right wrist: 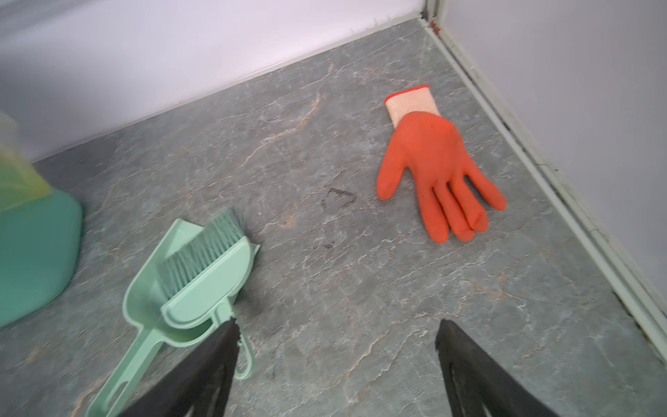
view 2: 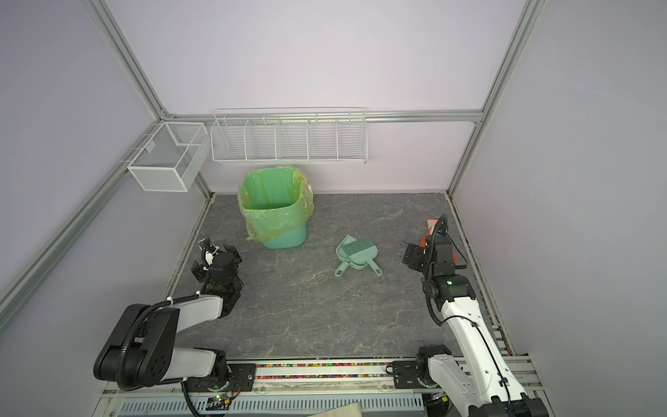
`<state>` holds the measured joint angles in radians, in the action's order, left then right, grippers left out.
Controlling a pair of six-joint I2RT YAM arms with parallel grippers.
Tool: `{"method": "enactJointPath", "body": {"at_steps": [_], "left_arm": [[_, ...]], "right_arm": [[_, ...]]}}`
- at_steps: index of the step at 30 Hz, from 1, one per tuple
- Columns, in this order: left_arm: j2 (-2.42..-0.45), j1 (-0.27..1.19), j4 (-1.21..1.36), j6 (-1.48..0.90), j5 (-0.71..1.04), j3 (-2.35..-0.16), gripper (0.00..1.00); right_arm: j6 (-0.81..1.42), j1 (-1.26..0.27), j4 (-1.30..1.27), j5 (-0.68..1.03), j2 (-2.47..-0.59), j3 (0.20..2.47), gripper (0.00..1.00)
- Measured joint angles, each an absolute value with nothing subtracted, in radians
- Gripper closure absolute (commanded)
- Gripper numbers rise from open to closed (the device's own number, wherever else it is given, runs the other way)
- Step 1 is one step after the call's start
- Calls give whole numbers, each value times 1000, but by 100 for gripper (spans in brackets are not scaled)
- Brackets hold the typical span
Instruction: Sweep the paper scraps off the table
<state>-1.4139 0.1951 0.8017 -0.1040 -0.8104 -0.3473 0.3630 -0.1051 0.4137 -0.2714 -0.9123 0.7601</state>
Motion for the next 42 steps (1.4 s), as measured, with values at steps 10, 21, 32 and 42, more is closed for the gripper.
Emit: {"method": "enactJointPath", "body": {"at_steps": [10,21,32,42], "left_arm": [[-1515,212,894,2,-722,-381,1],[-1519,212,895,14,-706,-386,1],[-1519,132,847,-14,-550,-414,0],[-1552,115,909,-22,-464,-393,1]], "right_arm": [[389,-105,270,-489,-941,677,12],[356,-105,44,-620,-1139,608,11],[274,-105,-245,-651,-1349,542,12],[176,-103,-617,-727,-1388,387,11]]}}
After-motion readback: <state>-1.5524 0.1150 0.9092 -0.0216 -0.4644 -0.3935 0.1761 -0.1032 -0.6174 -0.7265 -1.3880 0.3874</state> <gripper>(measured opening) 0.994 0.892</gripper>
